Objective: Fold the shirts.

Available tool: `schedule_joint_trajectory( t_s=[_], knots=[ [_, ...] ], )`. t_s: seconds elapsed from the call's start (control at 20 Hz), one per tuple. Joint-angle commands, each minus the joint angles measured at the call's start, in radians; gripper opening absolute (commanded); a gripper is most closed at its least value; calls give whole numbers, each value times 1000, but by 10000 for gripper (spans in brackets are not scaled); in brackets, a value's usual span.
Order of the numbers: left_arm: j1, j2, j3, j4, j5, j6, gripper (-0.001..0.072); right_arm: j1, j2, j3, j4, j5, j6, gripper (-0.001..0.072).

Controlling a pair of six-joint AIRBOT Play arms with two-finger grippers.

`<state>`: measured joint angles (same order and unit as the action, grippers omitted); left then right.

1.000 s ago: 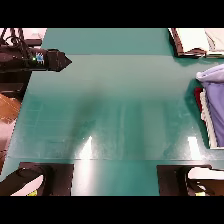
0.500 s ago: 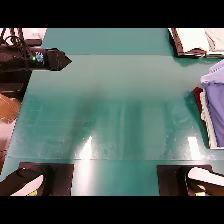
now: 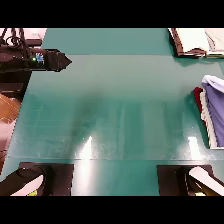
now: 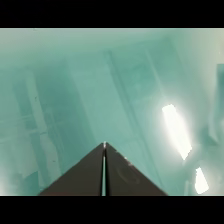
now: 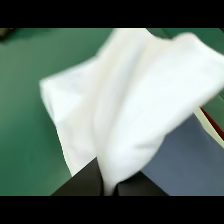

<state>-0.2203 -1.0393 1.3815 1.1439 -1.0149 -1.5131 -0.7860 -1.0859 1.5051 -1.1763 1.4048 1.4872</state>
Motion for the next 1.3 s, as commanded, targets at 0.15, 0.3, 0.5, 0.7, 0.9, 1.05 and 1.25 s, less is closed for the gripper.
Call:
schedule_joint_trajectory(
  t_s=[0.15, 0.3, 0.5, 0.7, 0.9, 1.05, 1.25],
  knots=[
    [0, -1, 0, 0, -24, 29, 24, -35, 85, -274, -287, 21, -15, 24],
    [0, -1, 0, 1, -26, 29, 24, -36, 91, -341, -365, 36, -15, 51],
    [0, -1, 0, 0, -26, 29, 24, -36, 90, -339, -419, 34, -13, 629],
    [0, -1, 0, 0, -25, 29, 24, 40, 89, -229, -218, 9, -11, 628],
    [0, -1, 0, 0, -25, 28, 25, 310, 89, -116, 89, -16, -11, 627],
    [0, -1, 0, -1, -9, 21, 25, 588, 89, -69, 108, -98, -11, 495],
    [0, -1, 0, 0, 8, 21, 24, 883, 89, -62, 102, -225, -12, 344]
  ],
)
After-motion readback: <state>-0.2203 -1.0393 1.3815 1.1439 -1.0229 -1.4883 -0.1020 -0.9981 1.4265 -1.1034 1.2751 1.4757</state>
